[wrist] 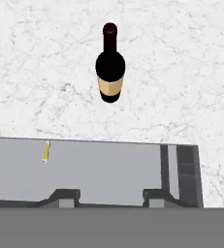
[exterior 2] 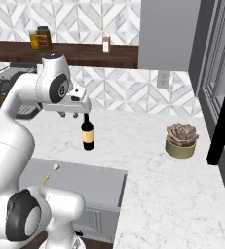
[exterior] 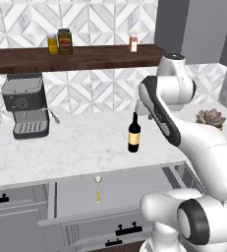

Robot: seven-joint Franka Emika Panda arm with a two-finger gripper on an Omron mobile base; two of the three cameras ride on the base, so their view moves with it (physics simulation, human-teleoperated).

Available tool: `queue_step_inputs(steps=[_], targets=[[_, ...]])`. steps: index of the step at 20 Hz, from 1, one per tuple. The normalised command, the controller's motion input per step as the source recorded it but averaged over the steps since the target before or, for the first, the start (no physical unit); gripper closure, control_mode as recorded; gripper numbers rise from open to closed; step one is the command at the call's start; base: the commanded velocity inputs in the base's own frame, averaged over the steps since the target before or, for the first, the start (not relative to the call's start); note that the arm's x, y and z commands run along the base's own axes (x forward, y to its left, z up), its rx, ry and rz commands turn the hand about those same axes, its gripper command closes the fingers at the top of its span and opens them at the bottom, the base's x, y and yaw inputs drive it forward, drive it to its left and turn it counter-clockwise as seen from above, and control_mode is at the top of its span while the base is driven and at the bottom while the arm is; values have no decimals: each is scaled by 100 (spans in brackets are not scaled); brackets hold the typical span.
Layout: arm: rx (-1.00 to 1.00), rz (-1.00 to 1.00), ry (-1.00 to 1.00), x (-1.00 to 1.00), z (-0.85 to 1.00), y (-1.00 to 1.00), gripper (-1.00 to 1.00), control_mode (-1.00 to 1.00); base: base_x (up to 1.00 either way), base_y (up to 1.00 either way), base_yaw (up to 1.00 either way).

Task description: Pick the dish brush from the drawer and place it on the counter.

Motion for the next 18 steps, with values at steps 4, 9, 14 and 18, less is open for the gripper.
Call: queue_step_inputs(steps=[4, 9, 14, 18], targets=[[0, 0, 0, -65, -5, 0, -100, -100, 0, 0, 0], [0, 0, 11, -100, -30, 0, -100, -100, 0, 0, 0], [0, -1, 9, -49, -22, -2, -100, -100, 0, 0, 0], [0, 0, 0, -3, 0, -1, -100, 100, -23, 23, -6]])
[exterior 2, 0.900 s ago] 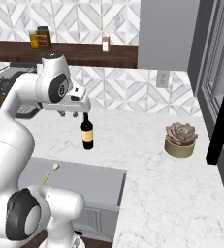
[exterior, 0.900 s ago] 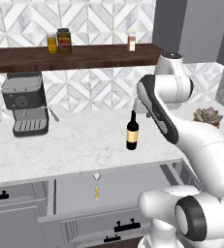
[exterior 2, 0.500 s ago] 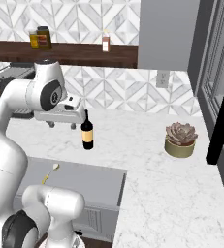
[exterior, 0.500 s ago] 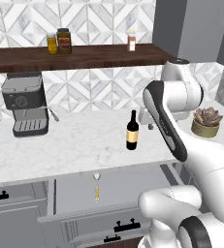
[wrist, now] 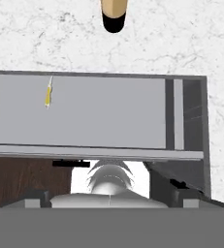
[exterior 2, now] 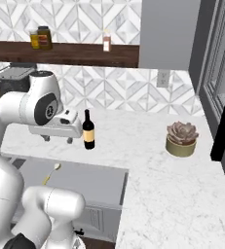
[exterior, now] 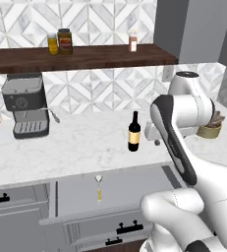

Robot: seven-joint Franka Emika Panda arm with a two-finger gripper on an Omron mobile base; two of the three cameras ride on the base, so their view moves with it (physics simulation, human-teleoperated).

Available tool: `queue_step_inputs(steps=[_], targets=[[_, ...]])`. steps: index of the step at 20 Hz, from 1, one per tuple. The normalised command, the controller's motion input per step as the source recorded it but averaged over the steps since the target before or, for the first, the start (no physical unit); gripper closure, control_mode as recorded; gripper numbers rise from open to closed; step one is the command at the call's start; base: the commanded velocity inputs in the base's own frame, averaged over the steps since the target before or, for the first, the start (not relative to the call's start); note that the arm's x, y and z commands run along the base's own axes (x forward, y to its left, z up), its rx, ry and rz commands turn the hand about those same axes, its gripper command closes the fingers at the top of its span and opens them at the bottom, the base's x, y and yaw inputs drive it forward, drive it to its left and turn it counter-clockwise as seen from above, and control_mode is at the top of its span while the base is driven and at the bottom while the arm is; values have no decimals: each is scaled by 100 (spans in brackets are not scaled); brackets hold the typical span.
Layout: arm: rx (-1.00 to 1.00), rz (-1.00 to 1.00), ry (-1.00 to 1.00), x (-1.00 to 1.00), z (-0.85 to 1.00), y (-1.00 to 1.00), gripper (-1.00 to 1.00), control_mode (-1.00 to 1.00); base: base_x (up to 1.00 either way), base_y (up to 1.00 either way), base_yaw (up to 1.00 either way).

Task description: Pick the dish brush from the drawer and place it on the counter.

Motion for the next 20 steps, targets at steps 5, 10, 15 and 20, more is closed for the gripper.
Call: queue_step_inputs(steps=[5, 10, 15, 20], targets=[[0, 0, 0, 0, 0, 0, -100, 100, -55, 100, -27], [0, 0, 0, 0, 0, 0, -100, 100, -26, 92, -51], [0, 0, 0, 0, 0, 0, -100, 100, 0, 39, -80], [0, 0, 0, 0, 0, 0, -100, 100, -15, 34, -82]])
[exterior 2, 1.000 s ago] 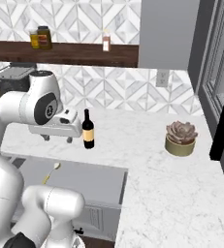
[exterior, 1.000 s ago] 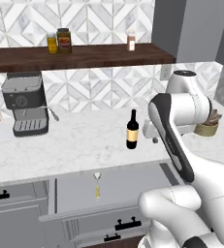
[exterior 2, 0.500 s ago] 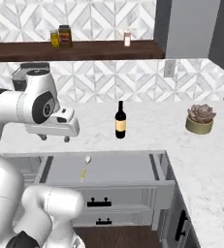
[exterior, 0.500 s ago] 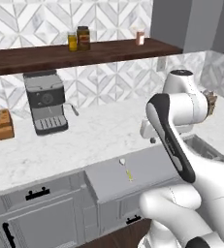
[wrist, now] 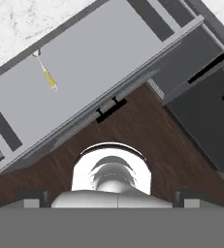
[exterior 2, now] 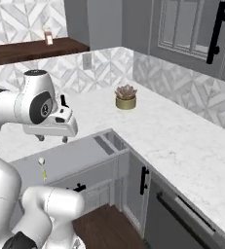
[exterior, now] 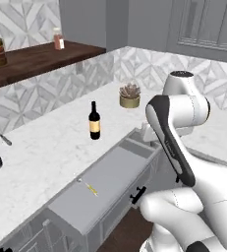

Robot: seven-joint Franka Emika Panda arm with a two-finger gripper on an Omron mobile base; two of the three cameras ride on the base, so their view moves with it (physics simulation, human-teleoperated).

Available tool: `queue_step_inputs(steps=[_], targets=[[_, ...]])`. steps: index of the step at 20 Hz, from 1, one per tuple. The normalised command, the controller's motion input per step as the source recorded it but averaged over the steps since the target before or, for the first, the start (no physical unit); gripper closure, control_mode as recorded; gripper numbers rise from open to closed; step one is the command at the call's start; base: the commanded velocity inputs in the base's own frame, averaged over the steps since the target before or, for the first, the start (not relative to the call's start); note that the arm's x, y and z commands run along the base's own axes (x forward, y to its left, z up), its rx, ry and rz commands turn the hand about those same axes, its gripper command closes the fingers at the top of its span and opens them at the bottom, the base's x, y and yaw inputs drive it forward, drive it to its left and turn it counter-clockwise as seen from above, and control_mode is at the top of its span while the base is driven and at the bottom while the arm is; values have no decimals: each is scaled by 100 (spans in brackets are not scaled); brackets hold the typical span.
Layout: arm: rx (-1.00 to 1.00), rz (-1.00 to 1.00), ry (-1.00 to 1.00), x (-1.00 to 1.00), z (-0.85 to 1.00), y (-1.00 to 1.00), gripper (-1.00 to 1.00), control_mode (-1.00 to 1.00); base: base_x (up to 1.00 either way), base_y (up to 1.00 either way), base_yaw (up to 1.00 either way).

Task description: Pick the dish brush from the drawer and place it on the counter.

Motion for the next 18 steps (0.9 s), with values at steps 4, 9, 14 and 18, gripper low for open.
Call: queue_step_inputs(steps=[4, 9, 14, 18], targets=[[0, 0, 0, 0, 0, 0, -100, 100, -10, 80, -64], [0, 0, 0, 0, 0, 0, -100, 100, -77, 23, -45], [0, 0, 0, 0, 0, 0, -100, 100, -72, 36, -27], [0, 0, 0, 0, 0, 0, -100, 100, -5, 100, -38]])
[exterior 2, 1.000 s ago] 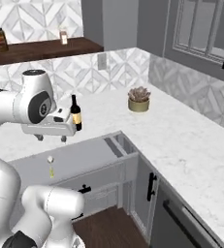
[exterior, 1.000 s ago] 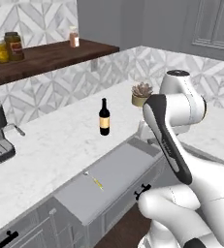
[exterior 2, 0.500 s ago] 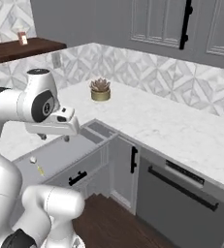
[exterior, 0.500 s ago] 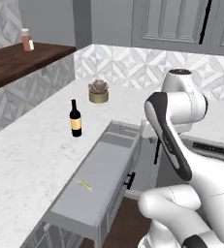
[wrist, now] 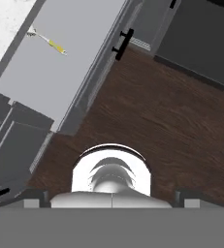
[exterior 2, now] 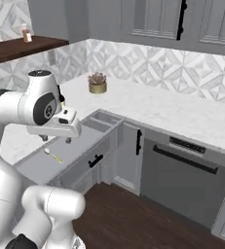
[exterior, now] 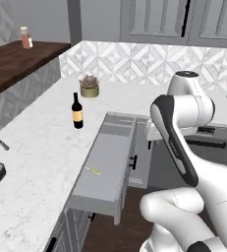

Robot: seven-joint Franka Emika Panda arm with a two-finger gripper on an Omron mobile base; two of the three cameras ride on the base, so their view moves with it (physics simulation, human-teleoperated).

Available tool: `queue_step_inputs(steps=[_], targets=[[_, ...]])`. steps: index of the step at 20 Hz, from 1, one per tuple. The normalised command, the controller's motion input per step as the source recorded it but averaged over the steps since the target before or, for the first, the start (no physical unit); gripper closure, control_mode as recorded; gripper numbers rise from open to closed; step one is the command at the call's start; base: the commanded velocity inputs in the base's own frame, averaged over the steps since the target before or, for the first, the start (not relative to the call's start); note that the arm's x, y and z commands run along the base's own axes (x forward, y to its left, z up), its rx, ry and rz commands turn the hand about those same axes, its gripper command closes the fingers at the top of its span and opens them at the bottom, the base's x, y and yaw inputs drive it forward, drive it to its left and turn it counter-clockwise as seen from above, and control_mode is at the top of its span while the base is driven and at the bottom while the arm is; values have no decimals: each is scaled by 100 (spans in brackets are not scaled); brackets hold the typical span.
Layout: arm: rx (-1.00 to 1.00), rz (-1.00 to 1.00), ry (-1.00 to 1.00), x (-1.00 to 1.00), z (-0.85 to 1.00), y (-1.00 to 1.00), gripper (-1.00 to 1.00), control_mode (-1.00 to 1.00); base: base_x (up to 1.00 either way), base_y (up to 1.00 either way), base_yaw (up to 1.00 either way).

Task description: Pick the dish brush from the drawer and place it on the counter.

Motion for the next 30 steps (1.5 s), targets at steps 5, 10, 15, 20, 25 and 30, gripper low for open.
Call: queue_step_inputs(steps=[5, 10, 15, 20, 25, 30], targets=[[0, 0, 0, 0, 0, 0, -100, 100, 0, 88, -61], [0, 0, 0, 0, 0, 0, -100, 100, -45, 13, -52], [0, 0, 0, 0, 0, 0, -100, 100, -27, 1, -11], [0, 0, 0, 0, 0, 0, -100, 100, 0, 0, 0], [0, 0, 0, 0, 0, 0, -100, 100, 0, 0, 0], [0, 0, 0, 52, -25, 27, -100, -100, 0, 0, 0]])
